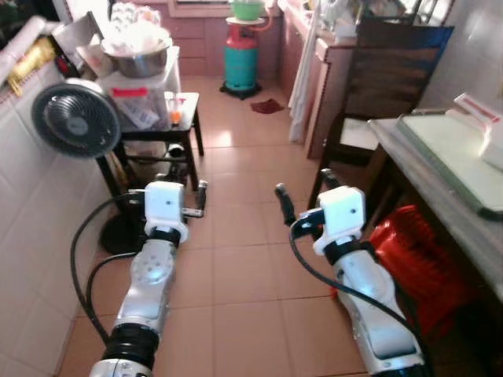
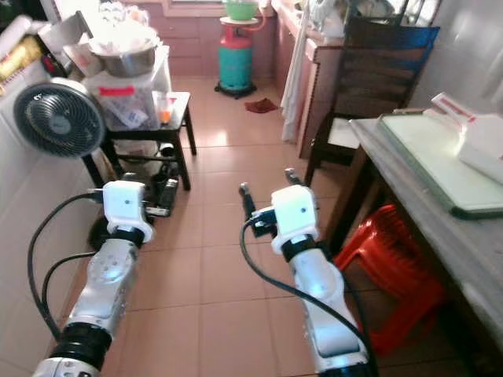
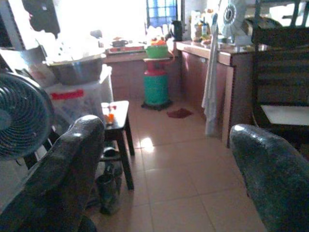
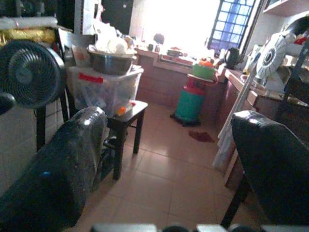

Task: Setting the table

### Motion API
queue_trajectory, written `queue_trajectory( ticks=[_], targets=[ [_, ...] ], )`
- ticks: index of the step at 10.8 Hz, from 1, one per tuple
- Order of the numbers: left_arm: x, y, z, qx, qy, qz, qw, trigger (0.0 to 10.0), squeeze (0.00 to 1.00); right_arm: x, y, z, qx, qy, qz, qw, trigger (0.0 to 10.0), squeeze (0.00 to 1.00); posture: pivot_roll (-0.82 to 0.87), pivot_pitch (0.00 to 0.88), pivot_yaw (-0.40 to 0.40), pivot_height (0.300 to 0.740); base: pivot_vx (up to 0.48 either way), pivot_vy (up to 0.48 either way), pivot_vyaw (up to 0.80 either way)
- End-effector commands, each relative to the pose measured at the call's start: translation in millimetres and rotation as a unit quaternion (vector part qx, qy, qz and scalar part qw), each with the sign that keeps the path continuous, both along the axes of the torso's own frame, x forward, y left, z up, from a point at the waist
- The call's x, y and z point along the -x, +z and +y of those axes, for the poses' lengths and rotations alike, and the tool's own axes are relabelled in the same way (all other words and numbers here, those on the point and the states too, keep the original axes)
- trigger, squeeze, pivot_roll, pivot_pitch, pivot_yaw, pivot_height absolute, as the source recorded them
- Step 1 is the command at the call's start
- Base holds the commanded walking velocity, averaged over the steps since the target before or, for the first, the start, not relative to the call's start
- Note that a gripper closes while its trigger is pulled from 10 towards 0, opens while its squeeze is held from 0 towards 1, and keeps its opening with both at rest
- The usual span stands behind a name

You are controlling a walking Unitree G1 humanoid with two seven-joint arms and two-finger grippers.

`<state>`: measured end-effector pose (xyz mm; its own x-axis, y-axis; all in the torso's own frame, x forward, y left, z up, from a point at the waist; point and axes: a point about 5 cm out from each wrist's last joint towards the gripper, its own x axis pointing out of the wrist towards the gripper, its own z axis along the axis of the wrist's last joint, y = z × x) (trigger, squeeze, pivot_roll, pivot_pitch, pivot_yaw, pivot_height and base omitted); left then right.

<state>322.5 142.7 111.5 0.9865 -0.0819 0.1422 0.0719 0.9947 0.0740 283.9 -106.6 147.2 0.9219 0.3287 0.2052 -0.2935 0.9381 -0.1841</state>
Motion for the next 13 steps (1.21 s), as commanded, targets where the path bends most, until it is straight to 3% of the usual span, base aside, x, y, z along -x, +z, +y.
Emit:
queue_trajectory(
  ticks=[1, 7, 13],
  targets=[
    [-0.9, 1.3, -5.9, 0.002, -0.012, 0.0, 1.0, 10.0, 0.0, -1.4, 0.6, -4.7, -0.001, -0.01, 0.001, 1.0, 10.0, 0.0, 0.01, 0.0, 0.009, 0.74, 0.0, 0.281, 0.0],
    [-0.9, 0.8, -6.9, 0.002, -0.015, 0.002, 1.0, 10.0, 0.0, -1.6, 1.0, -4.5, 0.004, -0.009, -0.002, 1.0, 10.0, 0.0, 0.01, 0.0, 0.01, 0.74, 0.0, 0.307, 0.0],
    [-0.9, 0.5, -8.4, 0.002, -0.016, 0.002, 1.0, 10.0, 0.0, -1.5, 0.9, -4.3, 0.006, -0.008, -0.005, 1.0, 10.0, 0.0, 0.01, 0.0, 0.009, 0.74, 0.0, 0.324, 0.61]
  ],
)
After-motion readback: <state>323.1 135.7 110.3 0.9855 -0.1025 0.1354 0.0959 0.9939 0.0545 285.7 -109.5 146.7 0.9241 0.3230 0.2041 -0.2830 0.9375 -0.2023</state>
